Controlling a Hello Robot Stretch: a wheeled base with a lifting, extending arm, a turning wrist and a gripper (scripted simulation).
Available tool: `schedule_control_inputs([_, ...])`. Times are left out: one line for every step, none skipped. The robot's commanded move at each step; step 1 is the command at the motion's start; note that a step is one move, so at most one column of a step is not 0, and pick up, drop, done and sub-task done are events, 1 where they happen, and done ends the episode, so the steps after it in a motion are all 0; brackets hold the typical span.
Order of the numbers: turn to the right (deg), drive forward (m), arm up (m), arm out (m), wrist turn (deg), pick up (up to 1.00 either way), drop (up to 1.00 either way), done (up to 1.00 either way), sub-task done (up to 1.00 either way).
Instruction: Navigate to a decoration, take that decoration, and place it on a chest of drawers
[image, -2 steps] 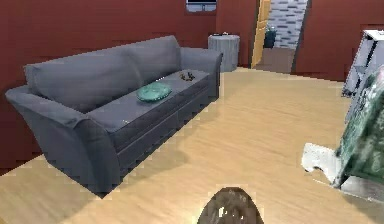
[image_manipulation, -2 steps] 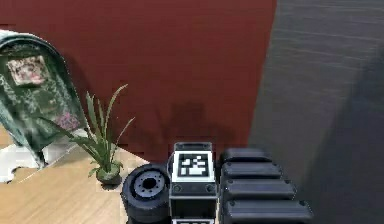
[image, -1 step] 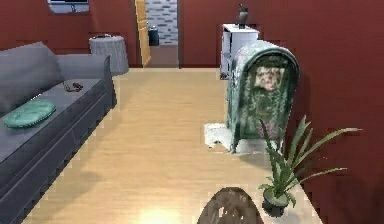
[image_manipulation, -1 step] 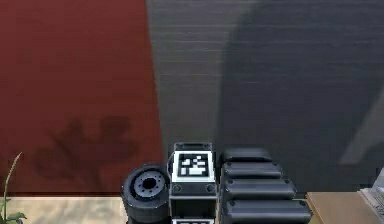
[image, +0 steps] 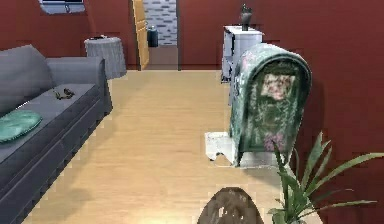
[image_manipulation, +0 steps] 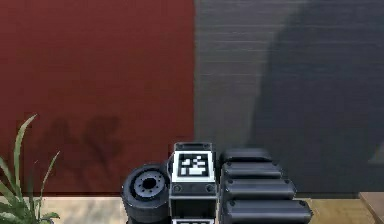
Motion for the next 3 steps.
schedule_control_inputs([-45.0, 0.0, 0.0, 0.0, 0.0, 0.0, 0.0, 0.0, 0.0])
schedule_control_inputs([-45.0, 0.0, 0.0, 0.0, 0.0, 0.0, 0.0, 0.0, 0.0])
schedule_control_inputs([-9.0, 0.0, 0.0, 0.0, 0.0, 0.0, 0.0, 0.0, 0.0])
